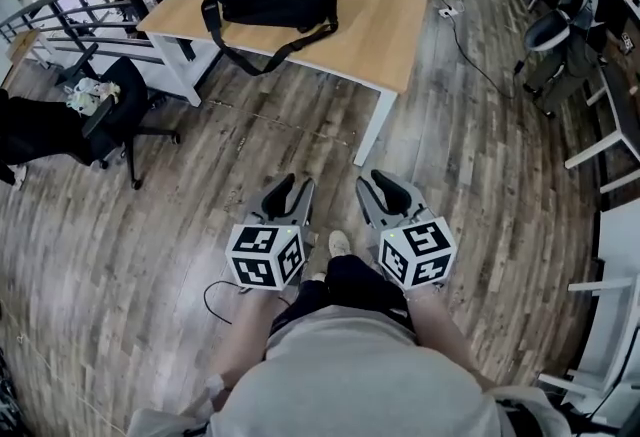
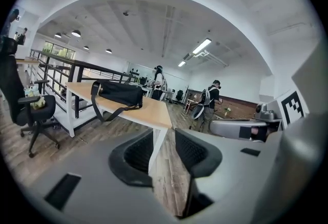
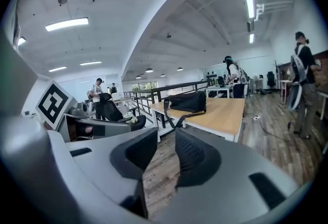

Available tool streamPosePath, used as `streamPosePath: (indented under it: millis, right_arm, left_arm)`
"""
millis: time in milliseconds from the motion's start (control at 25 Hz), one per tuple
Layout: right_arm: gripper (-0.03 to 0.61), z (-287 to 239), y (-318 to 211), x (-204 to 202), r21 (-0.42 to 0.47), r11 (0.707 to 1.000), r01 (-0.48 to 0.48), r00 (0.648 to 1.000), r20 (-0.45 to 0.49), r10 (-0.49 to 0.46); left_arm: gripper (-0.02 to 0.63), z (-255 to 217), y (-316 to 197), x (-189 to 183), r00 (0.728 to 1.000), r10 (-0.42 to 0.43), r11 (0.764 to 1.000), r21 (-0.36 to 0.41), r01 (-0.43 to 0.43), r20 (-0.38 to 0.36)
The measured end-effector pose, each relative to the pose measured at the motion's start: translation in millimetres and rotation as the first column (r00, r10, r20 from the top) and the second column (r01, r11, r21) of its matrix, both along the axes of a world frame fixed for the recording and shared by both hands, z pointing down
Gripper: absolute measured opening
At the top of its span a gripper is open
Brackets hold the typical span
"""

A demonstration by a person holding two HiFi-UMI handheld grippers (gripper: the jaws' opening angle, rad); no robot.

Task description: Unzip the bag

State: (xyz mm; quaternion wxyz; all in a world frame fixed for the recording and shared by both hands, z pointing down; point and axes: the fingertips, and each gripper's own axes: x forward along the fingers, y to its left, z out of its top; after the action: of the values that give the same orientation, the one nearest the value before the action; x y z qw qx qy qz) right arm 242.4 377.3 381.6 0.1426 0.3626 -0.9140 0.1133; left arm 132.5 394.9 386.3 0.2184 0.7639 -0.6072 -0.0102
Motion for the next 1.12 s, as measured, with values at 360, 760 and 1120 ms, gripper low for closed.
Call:
streamPosePath:
  millis: [360, 760, 1120]
  right_arm:
    - [0.123, 15, -51, -23, -0.014, 1.000, 0.028, 1.000, 0.000, -0.028]
    - [0.130, -5, -169, -60, 0.018, 0.995, 0.093, 0.995, 0.041, -0.094]
    - [0.133, 1, -248, -59, -0.028, 0.994, 0.110, 0.992, 0.060, -0.108]
  left_arm:
    - [0.127, 16, -35, -27, 0.999, -0.032, 0.999, -0.025, 0.033, 0.034]
    - [0.126, 5, -138, -57, 0.992, -0.073, 0.997, -0.019, 0.076, 0.106]
    - [0.127, 1, -216, -69, 0.987, -0.135, 0.990, -0.029, 0.138, 0.085]
